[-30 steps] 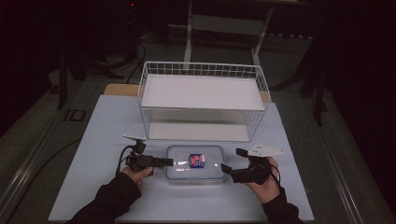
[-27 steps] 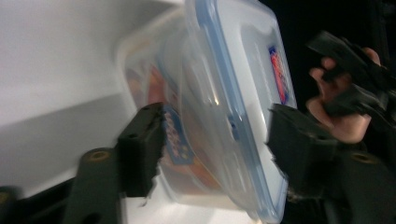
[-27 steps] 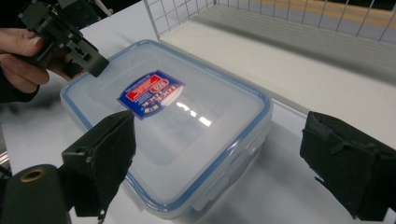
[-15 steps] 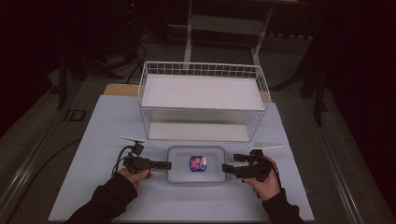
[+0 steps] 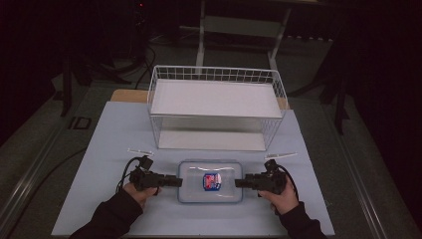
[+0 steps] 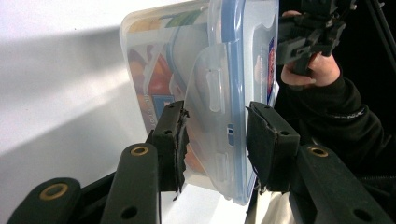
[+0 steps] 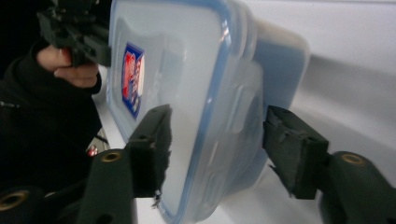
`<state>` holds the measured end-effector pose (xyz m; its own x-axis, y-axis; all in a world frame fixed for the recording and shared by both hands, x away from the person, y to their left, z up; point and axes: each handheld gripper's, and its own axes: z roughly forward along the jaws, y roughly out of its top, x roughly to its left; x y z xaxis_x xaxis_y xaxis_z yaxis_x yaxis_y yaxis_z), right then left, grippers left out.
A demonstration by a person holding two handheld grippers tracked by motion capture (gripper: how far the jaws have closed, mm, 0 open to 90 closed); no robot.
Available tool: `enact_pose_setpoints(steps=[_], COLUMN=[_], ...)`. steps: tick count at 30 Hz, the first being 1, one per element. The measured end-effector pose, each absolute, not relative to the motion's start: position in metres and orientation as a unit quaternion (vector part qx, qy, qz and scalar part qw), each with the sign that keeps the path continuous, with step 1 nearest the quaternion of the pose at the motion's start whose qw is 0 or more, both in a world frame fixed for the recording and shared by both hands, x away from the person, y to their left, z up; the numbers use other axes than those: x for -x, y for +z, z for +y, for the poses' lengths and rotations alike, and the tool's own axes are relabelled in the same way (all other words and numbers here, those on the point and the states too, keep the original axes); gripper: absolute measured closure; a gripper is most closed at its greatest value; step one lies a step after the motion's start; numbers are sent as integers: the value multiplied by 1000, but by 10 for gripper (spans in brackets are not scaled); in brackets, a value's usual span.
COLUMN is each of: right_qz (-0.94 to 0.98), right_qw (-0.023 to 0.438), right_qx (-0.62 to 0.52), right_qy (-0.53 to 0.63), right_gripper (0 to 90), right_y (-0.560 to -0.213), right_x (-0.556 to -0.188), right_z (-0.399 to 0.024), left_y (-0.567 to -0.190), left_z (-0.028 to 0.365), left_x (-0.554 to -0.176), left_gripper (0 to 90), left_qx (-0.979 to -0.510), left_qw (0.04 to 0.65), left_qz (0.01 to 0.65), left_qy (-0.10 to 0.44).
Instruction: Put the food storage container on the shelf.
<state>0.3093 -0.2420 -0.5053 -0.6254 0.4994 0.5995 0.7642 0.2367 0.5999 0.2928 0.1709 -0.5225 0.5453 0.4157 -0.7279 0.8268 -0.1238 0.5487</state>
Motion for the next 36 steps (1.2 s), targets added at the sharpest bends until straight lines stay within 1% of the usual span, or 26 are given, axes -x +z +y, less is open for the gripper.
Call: enact_pose_setpoints(steps=[2,7,11,12,15,16,21,29,30,36], right_qz=[-778,-773,-776,-777,-776,-777,-778,-782,-784,-778], right_qw=[142,147,141,139,133,124,106,79,70,60], right_qx=[405,413,412,411,410,405,396,384,378,380], right_qy=[-458,-458,-456,-456,-461,-465,-475,-485,-487,-497], right_gripper=[482,507,511,512,512,512,512,512,512,511], right_y=[-504,-502,-500,-499,-497,-494,-486,-476,-474,-474], right_x=[-307,-303,-299,-298,-298,-298,-305,-318,-323,-339], right_z=[-243,-246,-246,-246,-247,-248,-249,-251,-251,-256], left_y=[-522,-519,-517,-514,-512,-509,-502,-491,-489,-491], left_z=[171,170,167,166,165,164,163,158,156,152], left_x=[-292,-287,-284,-283,-283,-284,-289,-305,-309,-328], left_gripper=[586,590,588,588,587,587,586,580,579,579], left_qx=[-721,-728,-727,-731,-735,-736,-737,-745,-745,-746], left_qw=[502,501,504,505,507,511,519,527,531,533], left_qz=[432,426,429,425,419,415,410,395,392,389], left_qy=[-206,-195,-183,-172,-165,-157,-141,-106,-95,-85])
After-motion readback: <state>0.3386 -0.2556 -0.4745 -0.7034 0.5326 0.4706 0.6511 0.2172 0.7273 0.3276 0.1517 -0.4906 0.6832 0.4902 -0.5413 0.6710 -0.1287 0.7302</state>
